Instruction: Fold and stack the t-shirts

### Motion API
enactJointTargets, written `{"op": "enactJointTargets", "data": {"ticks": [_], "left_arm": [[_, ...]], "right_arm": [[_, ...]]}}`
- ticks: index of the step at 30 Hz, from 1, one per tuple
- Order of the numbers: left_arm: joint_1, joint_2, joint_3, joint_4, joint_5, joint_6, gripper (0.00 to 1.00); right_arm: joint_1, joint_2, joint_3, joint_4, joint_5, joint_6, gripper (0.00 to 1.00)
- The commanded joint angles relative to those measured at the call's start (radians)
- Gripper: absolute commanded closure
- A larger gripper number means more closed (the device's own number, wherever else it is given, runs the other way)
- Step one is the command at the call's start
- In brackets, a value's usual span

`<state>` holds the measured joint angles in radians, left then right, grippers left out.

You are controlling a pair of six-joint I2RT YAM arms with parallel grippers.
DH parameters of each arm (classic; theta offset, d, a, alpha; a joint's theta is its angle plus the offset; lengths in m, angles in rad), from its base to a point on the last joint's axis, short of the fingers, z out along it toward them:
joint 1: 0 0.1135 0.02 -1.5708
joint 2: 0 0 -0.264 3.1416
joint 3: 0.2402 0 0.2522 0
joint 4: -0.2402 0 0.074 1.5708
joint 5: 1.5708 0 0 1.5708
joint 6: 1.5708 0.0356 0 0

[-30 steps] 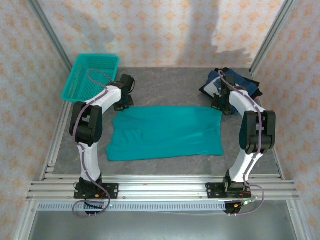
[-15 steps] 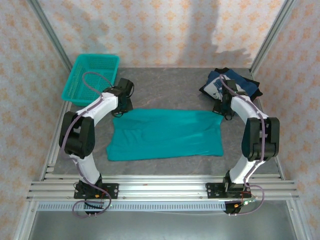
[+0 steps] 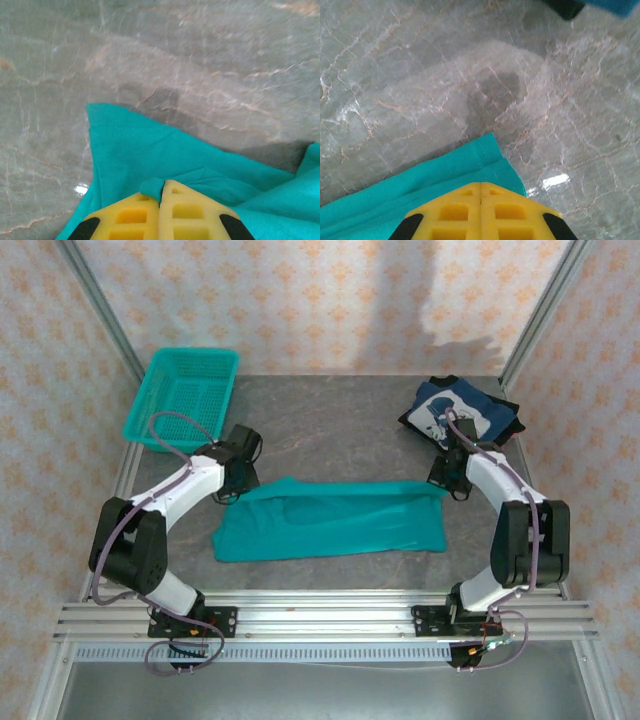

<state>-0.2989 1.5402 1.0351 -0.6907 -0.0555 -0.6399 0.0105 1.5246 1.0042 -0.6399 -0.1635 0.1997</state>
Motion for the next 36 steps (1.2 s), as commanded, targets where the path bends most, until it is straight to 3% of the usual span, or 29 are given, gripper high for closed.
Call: {"op": "enactJointTargets", "data": {"ticks": [1, 13, 15, 17, 18, 20, 22, 27, 30, 36], "left_arm": [[-0.002, -0.05, -0.048, -0.033, -0.03, -0.062, 1.0], [-0.034, -0.056, -0.215, -0.014, -0.022, -0.154, 1.0], [-0.051, -0.044, -0.244, -0.001, -0.013, -0.185, 1.0], [-0.069, -0.041, -0.264, 0.009, -0.001, -0.212, 0.93], [-0.084, -0.05, -0.264, 0.004, -0.008, -0.224, 0.85], [-0.107, -0.089, -0.256, -0.012, -0.031, -0.243, 0.58], [-0.124, -0.154, -0.24, -0.028, -0.056, -0.26, 0.41], [-0.14, -0.33, -0.179, -0.056, -0.13, -0.263, 0.27], [-0.139, -0.37, -0.126, -0.043, -0.146, -0.214, 0.22], [-0.139, -0.143, 0.012, 0.011, 0.09, -0.009, 0.23]], "right_arm": [[0.005, -0.057, -0.046, -0.048, 0.002, 0.067, 1.0], [0.019, -0.097, -0.218, -0.067, 0.003, 0.219, 1.0], [0.019, -0.074, -0.217, -0.067, 0.006, 0.225, 0.94], [0.018, -0.059, -0.211, -0.068, -0.001, 0.224, 0.8], [0.019, -0.058, -0.208, -0.077, 0.002, 0.227, 0.71], [0.019, -0.076, -0.196, -0.09, 0.005, 0.225, 0.6], [0.019, -0.131, -0.184, -0.094, -0.007, 0.219, 0.55], [0.021, -0.255, -0.151, -0.066, -0.147, 0.179, 0.44], [0.027, -0.25, -0.109, -0.061, -0.237, 0.148, 0.38], [0.071, -0.173, -0.057, -0.002, -0.333, 0.091, 0.23]]}}
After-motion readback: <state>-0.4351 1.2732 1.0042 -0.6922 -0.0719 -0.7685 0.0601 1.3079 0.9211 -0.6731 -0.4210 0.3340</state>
